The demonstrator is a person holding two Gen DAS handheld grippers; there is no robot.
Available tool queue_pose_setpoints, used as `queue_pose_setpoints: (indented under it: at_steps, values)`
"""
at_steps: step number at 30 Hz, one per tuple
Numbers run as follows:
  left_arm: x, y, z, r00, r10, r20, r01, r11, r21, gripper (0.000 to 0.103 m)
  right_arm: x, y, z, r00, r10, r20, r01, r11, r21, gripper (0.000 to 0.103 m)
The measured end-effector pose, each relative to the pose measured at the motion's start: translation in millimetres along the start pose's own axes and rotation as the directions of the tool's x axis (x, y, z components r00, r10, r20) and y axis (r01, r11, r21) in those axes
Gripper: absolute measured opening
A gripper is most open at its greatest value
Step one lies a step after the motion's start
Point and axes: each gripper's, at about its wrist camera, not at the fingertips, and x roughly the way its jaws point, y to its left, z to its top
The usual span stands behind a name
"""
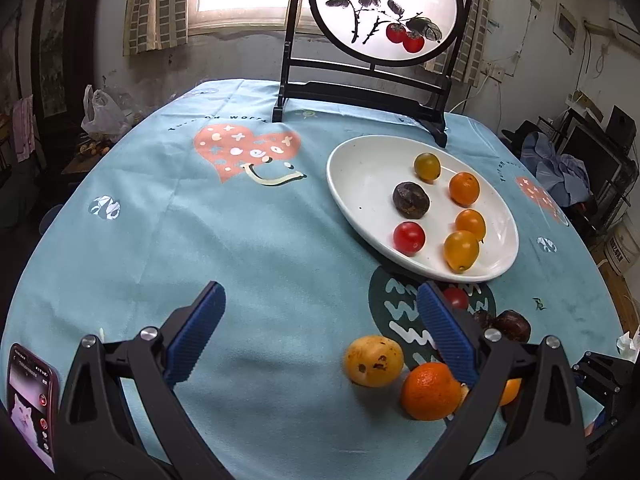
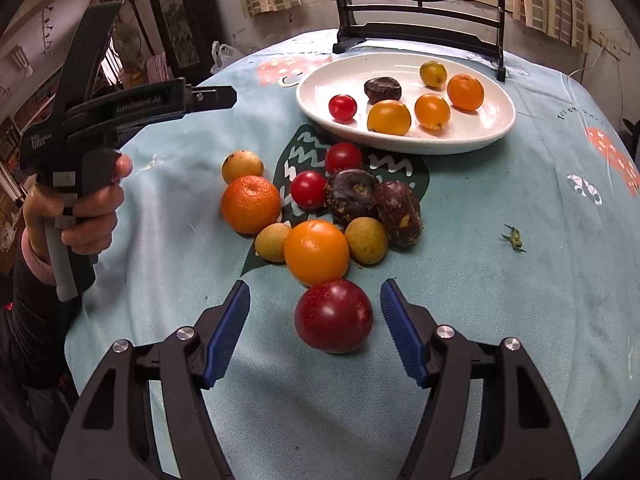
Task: Organize fruits
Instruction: 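Grasp the red plum with the right tool while the left tool grasps a large mandarin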
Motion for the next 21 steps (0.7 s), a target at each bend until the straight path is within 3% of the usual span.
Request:
queue_pose_setpoints:
  at_steps: [12, 18, 21]
  values:
    - [-1.2, 3.9, 0.3, 1.000, 0.003, -0.001, -0.003, 1.000, -0.009, 0.098, 8.3, 4.0, -5.6, 0.998, -0.052, -0.029, 0.051, 0.998, -0.030, 0.068]
    - [-3.5, 8.3, -0.4, 1.000, 0.009, 0.004, -0.009, 1.000, -0.019, 0.098, 12.0, 1.7, -8.3, 0.995, -0.097, -0.036, 0.095, 0.995, -0.034, 0.062]
    - [-4.9, 11.2, -0.6, 1.000, 0.010, 0.004, -0.010, 1.000, -0.028, 0.098, 11.2, 0.6, -9.1, 0.993, -0.115, -0.024, 0.114, 0.993, -0.040, 0.053]
